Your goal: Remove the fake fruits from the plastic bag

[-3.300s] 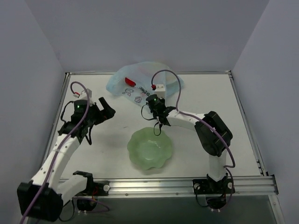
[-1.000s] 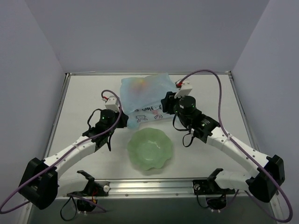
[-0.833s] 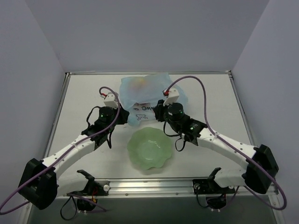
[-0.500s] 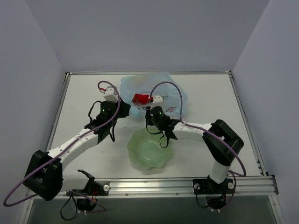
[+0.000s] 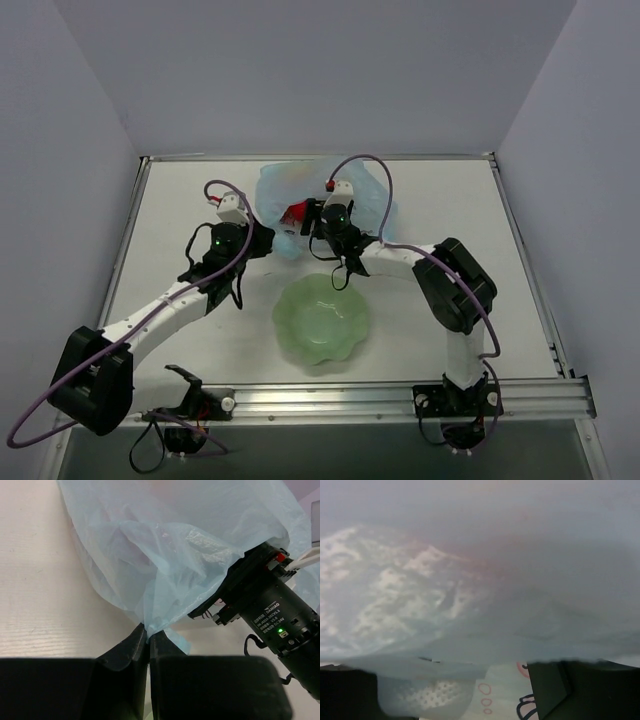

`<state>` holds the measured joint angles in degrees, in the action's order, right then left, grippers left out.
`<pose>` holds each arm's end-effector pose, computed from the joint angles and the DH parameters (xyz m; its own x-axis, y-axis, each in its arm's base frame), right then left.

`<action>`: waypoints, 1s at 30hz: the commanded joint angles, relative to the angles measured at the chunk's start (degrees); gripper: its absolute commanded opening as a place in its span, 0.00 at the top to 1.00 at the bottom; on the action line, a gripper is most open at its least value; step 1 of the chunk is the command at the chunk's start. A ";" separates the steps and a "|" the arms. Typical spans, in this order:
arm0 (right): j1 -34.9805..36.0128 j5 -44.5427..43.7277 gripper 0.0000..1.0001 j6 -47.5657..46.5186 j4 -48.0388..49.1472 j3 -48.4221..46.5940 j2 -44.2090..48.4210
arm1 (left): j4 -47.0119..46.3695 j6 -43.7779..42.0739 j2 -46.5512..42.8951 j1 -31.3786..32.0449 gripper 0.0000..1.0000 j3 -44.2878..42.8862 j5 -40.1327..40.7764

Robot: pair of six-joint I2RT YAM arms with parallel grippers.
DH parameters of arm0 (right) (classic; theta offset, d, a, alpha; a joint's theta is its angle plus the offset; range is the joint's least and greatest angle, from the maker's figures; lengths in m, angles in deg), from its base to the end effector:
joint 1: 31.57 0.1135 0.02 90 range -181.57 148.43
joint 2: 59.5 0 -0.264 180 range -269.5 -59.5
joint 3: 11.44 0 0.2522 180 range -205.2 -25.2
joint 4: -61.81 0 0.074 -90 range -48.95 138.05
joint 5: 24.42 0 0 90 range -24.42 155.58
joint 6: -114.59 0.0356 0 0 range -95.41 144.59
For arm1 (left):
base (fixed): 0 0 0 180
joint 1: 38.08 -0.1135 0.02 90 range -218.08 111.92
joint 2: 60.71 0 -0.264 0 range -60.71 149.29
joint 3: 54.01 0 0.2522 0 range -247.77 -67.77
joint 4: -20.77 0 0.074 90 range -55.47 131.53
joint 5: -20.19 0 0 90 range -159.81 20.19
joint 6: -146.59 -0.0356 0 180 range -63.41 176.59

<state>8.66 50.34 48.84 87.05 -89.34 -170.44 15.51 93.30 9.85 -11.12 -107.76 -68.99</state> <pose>0.3367 0.2726 0.2079 -0.2687 0.2917 -0.9180 -0.3443 0.8610 0.3744 0.2506 -0.1269 0.2676 -0.4066 -0.4638 -0.7872 0.2467 0.7738 -0.5834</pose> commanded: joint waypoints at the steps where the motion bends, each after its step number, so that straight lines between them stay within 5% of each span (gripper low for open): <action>1: 1.43 1.18 0.36 0.62 2.74 2.60 4.05 | -0.31 -1.64 -2.54 -0.33 0.98 0.26 2.25; 7: 1.52 -0.12 0.24 0.19 0.56 3.68 8.46 | -1.36 -2.17 -2.36 -0.42 0.98 1.22 1.38; 22: -3.75 6.01 0.07 -0.08 -0.24 -17.76 -13.33 | -2.68 -0.76 -3.95 -0.24 0.98 4.22 -2.93; 28: -3.75 9.70 0.14 1.41 3.53 -18.74 -17.38 | -3.30 -0.59 -2.36 -0.24 0.97 3.87 -3.19; 29: -4.01 10.06 0.18 1.41 4.06 -18.57 -17.39 | -3.30 -0.59 -2.10 -0.15 0.98 3.86 -3.37; 30: -4.02 10.32 0.34 1.50 4.15 -18.57 -17.39 | -3.30 -0.59 -1.92 -0.24 0.98 3.69 -3.28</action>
<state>4.88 58.84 49.59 87.44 -106.30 -187.64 14.50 92.34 7.67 -11.16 -102.60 -71.51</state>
